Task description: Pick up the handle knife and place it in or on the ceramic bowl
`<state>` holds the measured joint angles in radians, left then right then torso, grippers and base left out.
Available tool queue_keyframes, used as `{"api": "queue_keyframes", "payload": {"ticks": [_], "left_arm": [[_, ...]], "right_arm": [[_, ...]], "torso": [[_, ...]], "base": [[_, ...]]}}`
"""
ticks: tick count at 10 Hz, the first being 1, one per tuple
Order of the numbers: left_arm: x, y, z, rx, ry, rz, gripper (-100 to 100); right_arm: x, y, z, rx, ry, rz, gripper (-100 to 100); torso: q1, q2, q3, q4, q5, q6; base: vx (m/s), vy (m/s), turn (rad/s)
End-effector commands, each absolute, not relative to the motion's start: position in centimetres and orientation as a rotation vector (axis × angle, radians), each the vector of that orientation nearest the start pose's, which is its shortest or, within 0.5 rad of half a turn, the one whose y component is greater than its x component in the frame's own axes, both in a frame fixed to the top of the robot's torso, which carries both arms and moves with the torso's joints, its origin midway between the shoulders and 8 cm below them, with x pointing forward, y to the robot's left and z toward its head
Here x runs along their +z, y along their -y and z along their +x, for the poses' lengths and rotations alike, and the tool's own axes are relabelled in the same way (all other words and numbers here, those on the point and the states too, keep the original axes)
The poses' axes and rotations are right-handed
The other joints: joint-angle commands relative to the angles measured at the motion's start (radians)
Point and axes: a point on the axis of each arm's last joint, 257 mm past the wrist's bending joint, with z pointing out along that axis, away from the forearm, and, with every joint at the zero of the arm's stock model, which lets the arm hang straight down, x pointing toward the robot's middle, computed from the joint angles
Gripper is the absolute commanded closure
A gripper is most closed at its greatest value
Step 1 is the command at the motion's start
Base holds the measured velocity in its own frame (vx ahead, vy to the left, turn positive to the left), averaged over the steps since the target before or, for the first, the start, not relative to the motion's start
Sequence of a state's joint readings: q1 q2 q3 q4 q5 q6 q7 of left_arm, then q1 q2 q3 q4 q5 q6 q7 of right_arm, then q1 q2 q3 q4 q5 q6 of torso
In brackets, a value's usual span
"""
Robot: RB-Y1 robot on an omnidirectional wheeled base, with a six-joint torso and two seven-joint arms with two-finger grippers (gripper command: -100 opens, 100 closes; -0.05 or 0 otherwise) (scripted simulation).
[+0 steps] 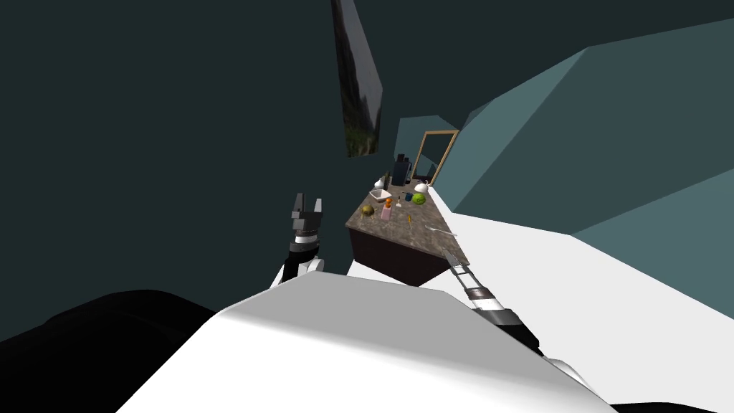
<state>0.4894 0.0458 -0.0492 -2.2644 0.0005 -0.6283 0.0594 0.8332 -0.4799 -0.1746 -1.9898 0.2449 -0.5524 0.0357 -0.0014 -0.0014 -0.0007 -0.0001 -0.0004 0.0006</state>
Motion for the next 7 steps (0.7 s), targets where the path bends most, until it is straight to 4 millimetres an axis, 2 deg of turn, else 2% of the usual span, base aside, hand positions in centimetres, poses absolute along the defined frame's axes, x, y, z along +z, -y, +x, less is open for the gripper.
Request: {"api": "queue_keyframes", "payload": {"ticks": [1, 7], "left_arm": [[4.3, -25.4, 32.7, -1.442, -0.552, -0.555, 0], [4.3, -25.4, 32.7, -1.442, -0.552, -0.555, 0]], "right_arm": [[-19.2, 36.2, 29.5, 0.722, -1.494, 0.449, -100], [-18.9, 33.4, 31.7, 0.643, -1.581, 0.097, -100]], "torso": [[0.0, 0.0, 0.0, 0.0, 0.0, 0.0], [-0.003, -0.001, 0.0, 0.0, 0.0, 0.0]], "base": [[0.0, 0.0, 0.0], [0.006, -0.025, 0.071]]}}
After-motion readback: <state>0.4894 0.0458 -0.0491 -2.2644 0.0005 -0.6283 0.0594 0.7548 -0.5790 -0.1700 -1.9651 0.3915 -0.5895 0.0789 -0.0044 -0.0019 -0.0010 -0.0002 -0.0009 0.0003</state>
